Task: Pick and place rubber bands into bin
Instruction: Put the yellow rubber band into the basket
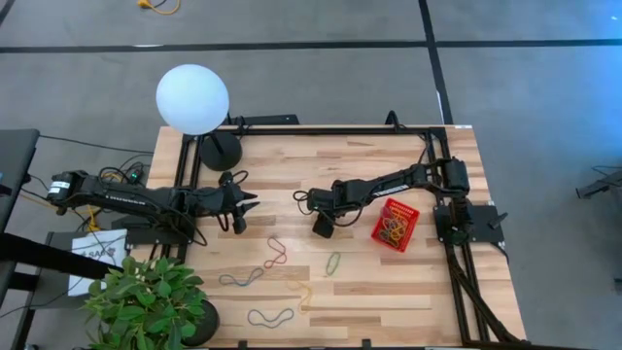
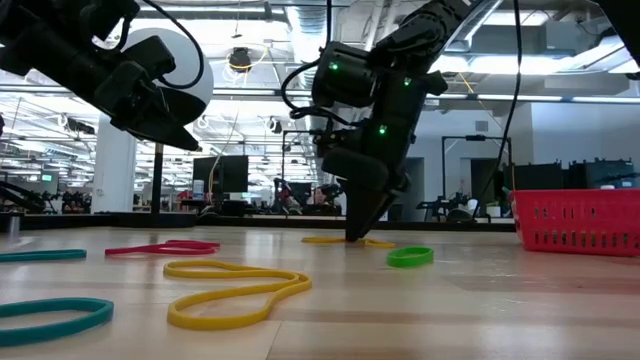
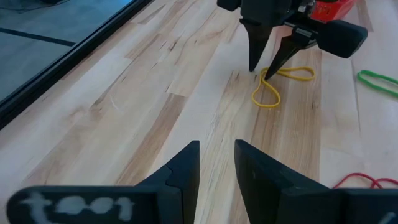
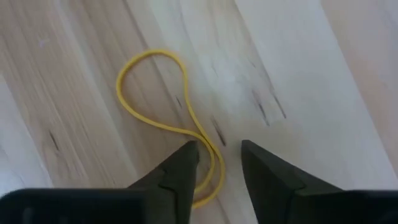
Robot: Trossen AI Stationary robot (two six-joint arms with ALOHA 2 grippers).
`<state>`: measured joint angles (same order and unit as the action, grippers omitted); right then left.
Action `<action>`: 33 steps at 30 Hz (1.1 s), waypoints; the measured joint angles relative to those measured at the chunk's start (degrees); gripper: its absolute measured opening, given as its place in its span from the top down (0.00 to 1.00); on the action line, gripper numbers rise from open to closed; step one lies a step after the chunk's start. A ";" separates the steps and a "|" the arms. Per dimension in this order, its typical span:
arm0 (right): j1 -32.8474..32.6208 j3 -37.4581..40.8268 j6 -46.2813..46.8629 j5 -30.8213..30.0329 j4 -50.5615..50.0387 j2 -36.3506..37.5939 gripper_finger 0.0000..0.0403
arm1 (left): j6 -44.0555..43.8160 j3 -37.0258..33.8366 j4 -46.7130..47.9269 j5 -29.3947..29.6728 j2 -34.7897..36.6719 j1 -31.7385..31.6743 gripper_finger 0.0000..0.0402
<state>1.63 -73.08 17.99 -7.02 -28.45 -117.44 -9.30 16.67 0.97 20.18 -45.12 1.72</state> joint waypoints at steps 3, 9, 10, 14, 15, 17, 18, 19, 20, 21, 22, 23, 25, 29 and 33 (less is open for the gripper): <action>0.23 -0.07 0.01 0.31 -0.03 -0.36 0.79 | -0.02 0.00 0.00 0.00 0.00 0.00 0.77; -1.32 -0.23 1.51 -2.73 1.58 -0.88 0.97 | -0.07 -0.02 0.02 0.02 0.00 0.00 0.77; -1.89 -0.74 1.52 -3.55 1.03 -0.29 0.97 | -0.07 -0.02 0.00 0.03 -0.01 0.00 0.77; -4.74 -3.35 2.23 -11.66 -8.34 2.42 0.99 | -0.32 -0.02 0.02 0.04 0.00 0.00 0.77; -5.58 -4.54 3.34 -14.13 -11.64 4.19 0.99 | -0.35 -0.02 0.01 0.04 0.00 -0.01 0.77; -7.27 -7.02 6.93 -19.37 -18.39 8.13 1.00 | -0.38 -0.02 0.04 0.04 -0.01 0.00 0.77; -8.08 -7.43 9.47 -21.61 -22.90 10.18 1.00 | -0.48 -0.02 0.02 0.04 0.00 0.00 0.77; -8.95 -7.29 12.73 -23.31 -28.25 11.83 1.00 | -0.51 -0.02 0.05 0.04 -0.01 0.00 0.77; -9.83 -7.07 16.23 -24.57 -32.59 12.93 1.00 | -0.52 -0.02 0.07 0.06 0.00 0.00 0.77; -10.64 -7.04 20.61 -25.16 -35.89 14.14 1.00 | -0.52 -0.02 0.09 0.07 0.00 -0.02 0.77; -11.67 -7.04 25.80 -25.52 -40.64 15.64 1.00 | -0.55 -0.02 0.13 0.06 -0.02 0.00 0.77; -12.82 -7.13 31.38 -25.79 -46.31 17.29 1.00 | -0.70 -0.02 0.17 0.04 -0.02 0.00 0.77; -15.55 -7.11 43.48 -25.93 -56.88 19.82 1.00 | -1.15 -0.02 0.82 0.09 -0.02 0.00 0.77; -20.48 -1.28 57.22 -23.50 -58.66 23.12 1.00 | -1.29 -0.07 1.76 0.30 -0.02 -0.01 0.77; -23.05 6.79 60.05 -22.33 -48.90 25.78 1.00 | -1.23 -0.07 1.78 0.67 -0.02 0.00 0.77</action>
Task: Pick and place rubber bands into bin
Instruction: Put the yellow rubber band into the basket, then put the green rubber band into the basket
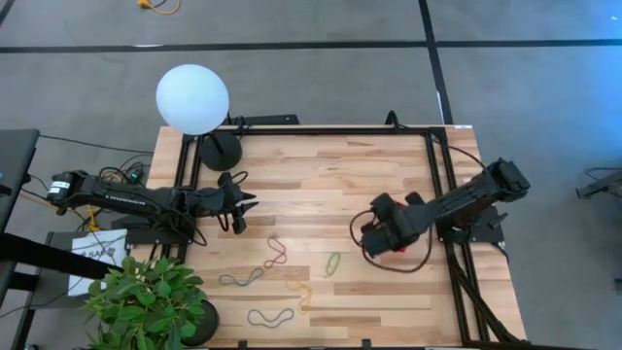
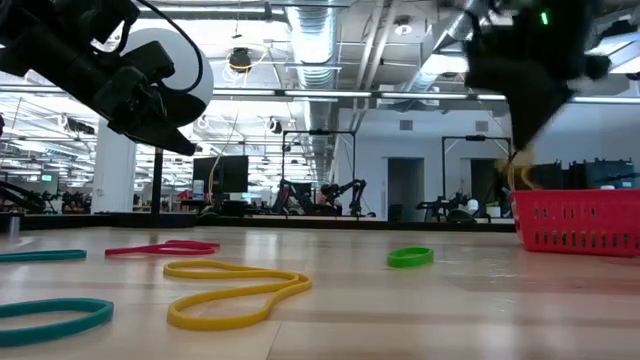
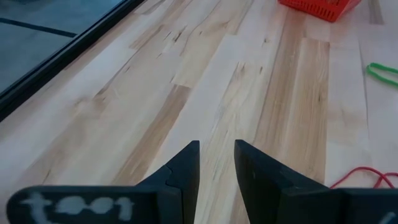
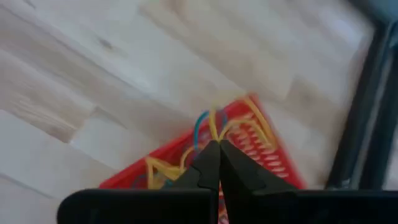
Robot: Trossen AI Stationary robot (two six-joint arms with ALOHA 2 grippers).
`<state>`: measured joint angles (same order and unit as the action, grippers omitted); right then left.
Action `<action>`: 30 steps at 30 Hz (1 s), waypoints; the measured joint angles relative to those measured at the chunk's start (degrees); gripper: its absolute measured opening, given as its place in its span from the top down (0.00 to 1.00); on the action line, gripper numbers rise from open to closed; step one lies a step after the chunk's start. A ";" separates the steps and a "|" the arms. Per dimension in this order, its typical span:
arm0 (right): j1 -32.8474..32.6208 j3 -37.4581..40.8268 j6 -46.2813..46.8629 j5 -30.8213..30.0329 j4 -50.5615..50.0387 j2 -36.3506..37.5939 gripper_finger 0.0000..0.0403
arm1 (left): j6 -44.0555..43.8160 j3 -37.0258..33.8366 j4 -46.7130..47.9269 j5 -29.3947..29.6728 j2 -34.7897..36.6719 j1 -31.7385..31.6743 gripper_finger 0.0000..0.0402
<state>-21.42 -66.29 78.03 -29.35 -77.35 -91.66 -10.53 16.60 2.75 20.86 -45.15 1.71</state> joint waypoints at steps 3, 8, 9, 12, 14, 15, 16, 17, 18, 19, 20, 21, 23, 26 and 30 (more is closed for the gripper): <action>-0.08 4.64 3.74 3.02 1.76 -0.27 1.00 | 0.10 0.00 -0.21 0.05 0.00 -0.02 0.77; -0.08 11.03 11.71 5.54 3.82 -1.40 1.00 | 0.13 0.00 -0.36 0.07 -0.02 -0.02 0.77; -0.08 12.08 13.05 6.35 4.26 -1.57 0.99 | 0.13 0.00 -0.43 0.07 -0.02 -0.02 0.77; -0.08 13.50 13.10 7.11 6.42 -1.71 0.96 | 0.16 0.00 -0.53 0.21 -0.02 -0.02 0.77; 0.11 13.89 10.79 6.97 8.13 -1.88 0.92 | 0.44 0.00 -0.81 0.59 -0.02 -0.02 0.77; 0.29 13.89 9.44 6.98 8.95 -1.80 0.90 | 0.67 0.00 -0.88 0.74 -0.02 -0.02 0.77; 0.62 13.87 8.10 6.99 10.48 -1.79 0.88 | 0.77 0.00 -0.80 0.98 -0.02 -0.02 0.77; 0.93 13.82 6.93 6.97 11.59 -1.80 0.85 | 0.77 0.00 -0.86 1.01 -0.02 -0.02 0.77; 1.29 13.79 5.77 6.98 11.90 -1.81 0.83 | 0.77 0.00 -0.99 1.01 -0.02 -0.02 0.77; 1.69 13.77 4.65 6.97 12.17 -1.81 0.81 | 0.77 0.00 -0.99 1.03 -0.02 -0.02 0.77; 2.06 13.65 4.19 6.99 12.39 -1.81 0.79 | 0.77 0.00 -0.92 1.03 -0.02 -0.02 0.77; 2.39 13.30 3.77 6.98 12.30 -1.81 0.78 | 0.76 0.00 -0.98 1.03 -0.02 -0.02 0.77; 2.96 12.04 2.54 6.95 11.43 -1.81 0.75 | 0.75 0.00 -0.97 1.03 -0.02 -0.02 0.77; 3.31 8.86 -0.94 5.93 11.57 -1.81 0.73 | 0.75 0.00 -1.03 1.03 -0.02 -0.02 0.77; 2.60 3.21 -6.71 1.37 12.13 -1.79 0.71 | 0.37 0.00 -0.98 1.03 -0.02 -0.02 0.77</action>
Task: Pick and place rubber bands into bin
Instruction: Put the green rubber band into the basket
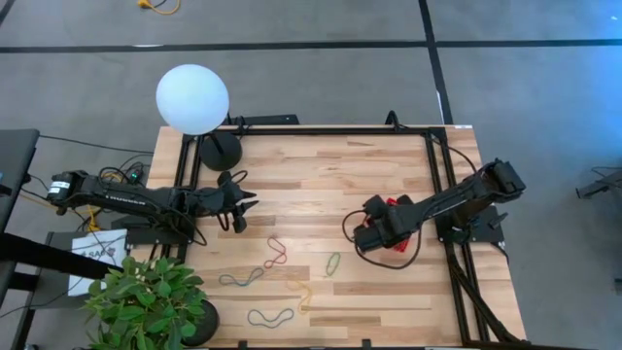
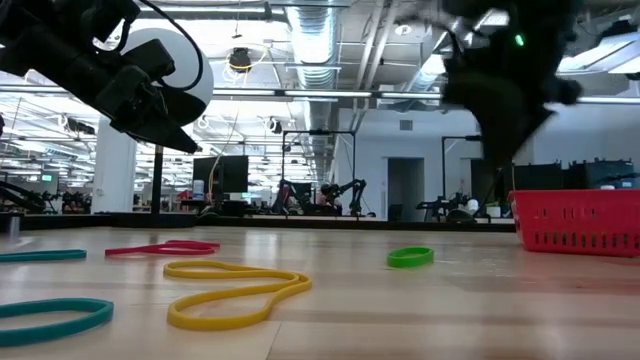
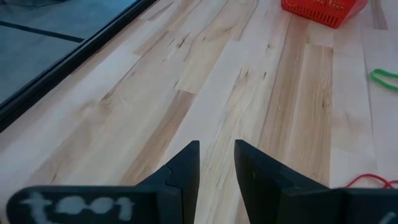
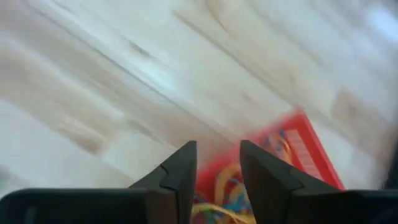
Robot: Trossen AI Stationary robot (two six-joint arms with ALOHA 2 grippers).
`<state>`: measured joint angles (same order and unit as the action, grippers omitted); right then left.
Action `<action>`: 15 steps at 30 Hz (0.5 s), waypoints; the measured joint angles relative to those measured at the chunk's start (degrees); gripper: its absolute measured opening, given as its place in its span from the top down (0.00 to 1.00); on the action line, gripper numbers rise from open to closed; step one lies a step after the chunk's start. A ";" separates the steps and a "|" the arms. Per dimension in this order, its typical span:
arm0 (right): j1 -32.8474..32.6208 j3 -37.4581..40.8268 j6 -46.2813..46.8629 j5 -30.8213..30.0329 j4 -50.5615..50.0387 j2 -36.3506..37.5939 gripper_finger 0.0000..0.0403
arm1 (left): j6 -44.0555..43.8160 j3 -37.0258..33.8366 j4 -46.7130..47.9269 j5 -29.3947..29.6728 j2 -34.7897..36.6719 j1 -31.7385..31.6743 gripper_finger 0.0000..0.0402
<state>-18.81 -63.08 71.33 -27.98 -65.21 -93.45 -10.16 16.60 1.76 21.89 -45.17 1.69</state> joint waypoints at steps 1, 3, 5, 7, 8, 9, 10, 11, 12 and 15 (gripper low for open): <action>-0.33 -1.30 -2.02 -1.13 0.86 0.03 0.71 | -0.02 0.00 0.02 0.00 0.00 0.00 0.77; -1.11 -2.99 -7.18 -2.79 4.29 0.04 0.71 | -0.04 0.00 0.02 0.00 0.00 0.00 0.77; -1.87 -3.38 -14.23 -3.38 10.33 0.04 0.71 | -0.04 0.00 0.02 -0.01 0.00 0.00 0.77; -2.11 -3.38 -21.37 -0.39 17.08 -0.12 0.71 | -0.06 0.00 0.03 -0.02 0.00 -0.02 0.77; -2.10 -3.40 -24.60 2.18 20.61 -0.52 0.71 | -0.06 0.00 0.02 -0.02 0.00 0.00 0.77; -2.07 -3.40 -27.43 4.88 24.01 -1.11 0.71 | -0.06 0.00 0.03 -0.02 0.00 -0.01 0.77; -2.03 -3.40 -29.73 6.99 26.65 -1.95 0.71 | -0.08 0.00 0.04 -0.02 0.00 0.00 0.77; -1.81 -3.40 -31.75 8.52 29.14 -2.98 0.71 | -0.08 0.00 0.04 -0.02 0.00 -0.02 0.77; -1.68 -3.40 -33.21 9.86 31.34 -4.08 0.71 | -0.08 0.00 0.04 -0.02 0.00 -0.02 0.77; -0.62 -3.40 -35.54 15.19 33.52 -7.21 0.71 | -0.08 0.00 0.06 -0.02 0.00 -0.01 0.77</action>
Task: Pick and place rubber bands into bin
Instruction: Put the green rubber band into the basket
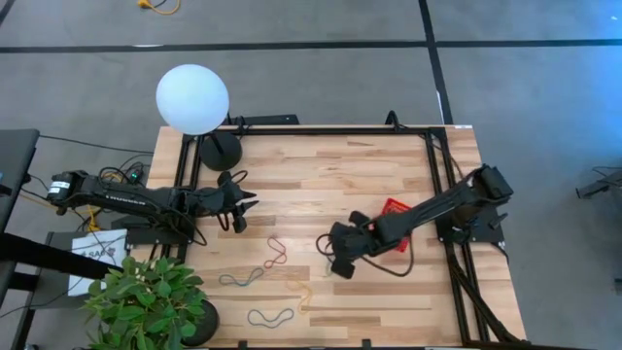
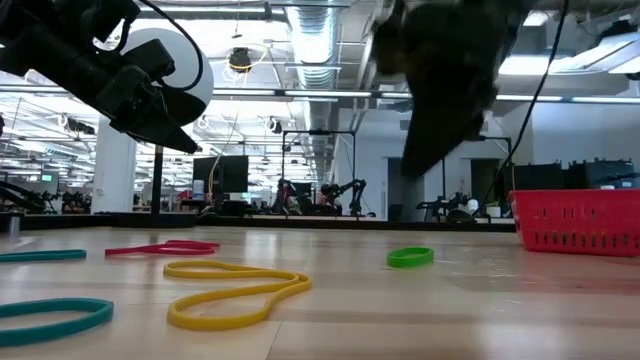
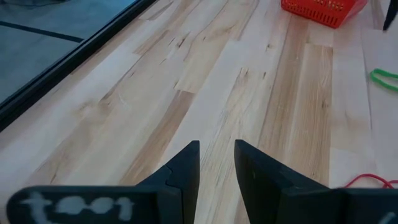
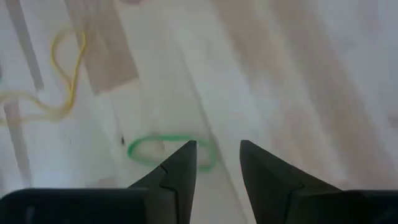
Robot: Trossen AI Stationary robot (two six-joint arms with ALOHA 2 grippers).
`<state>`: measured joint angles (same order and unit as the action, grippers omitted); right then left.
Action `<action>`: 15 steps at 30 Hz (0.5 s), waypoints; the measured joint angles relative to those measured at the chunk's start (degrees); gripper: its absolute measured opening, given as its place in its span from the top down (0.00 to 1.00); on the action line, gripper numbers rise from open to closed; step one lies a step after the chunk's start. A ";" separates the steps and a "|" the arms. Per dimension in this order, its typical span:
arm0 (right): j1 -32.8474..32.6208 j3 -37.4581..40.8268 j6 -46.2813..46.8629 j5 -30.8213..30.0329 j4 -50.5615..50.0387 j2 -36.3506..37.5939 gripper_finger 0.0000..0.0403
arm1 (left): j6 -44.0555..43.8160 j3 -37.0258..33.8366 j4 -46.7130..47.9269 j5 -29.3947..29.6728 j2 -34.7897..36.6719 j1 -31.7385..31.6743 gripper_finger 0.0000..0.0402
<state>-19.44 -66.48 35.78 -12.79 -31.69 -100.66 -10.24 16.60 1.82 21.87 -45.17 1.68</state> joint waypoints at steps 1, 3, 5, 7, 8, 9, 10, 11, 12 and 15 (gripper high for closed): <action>0.40 -0.04 -0.27 2.04 0.54 -1.33 0.71 | -0.02 0.00 0.03 0.00 0.00 0.00 0.77; 1.14 0.09 -0.28 5.11 -0.08 -3.70 0.71 | -0.04 0.00 0.00 0.00 0.00 0.01 0.77; 1.84 0.01 -0.28 7.69 0.76 -5.87 0.71 | -0.09 0.00 0.05 -0.01 0.00 0.01 0.77; 2.32 0.04 -0.27 9.36 0.57 -7.32 0.71 | -0.13 0.00 0.01 0.00 0.00 0.01 0.77; 2.48 -0.05 -0.24 10.01 0.98 -8.12 0.71 | -0.15 0.00 0.05 0.00 0.00 0.01 0.77; 2.62 -0.40 -0.26 10.25 1.73 -8.98 0.71 | -0.15 0.00 0.09 -0.02 0.00 0.01 0.77; 2.75 -0.58 -0.27 10.34 1.77 -9.49 0.71 | -0.15 0.00 0.06 -0.02 0.00 0.01 0.77; 2.77 -0.73 -0.28 10.56 1.57 -9.59 0.71 | -0.15 0.00 0.04 -0.02 0.00 0.01 0.77; 2.78 -1.09 -0.28 10.58 1.54 -10.05 0.71 | -0.15 0.00 0.09 -0.02 0.00 0.01 0.77; 3.25 -1.24 -0.29 10.68 1.39 -10.22 0.71 | -0.15 0.00 0.00 -0.02 0.00 0.01 0.77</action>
<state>-16.19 -67.71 35.50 -2.10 -30.30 -110.89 -10.39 16.60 1.83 21.85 -45.17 1.69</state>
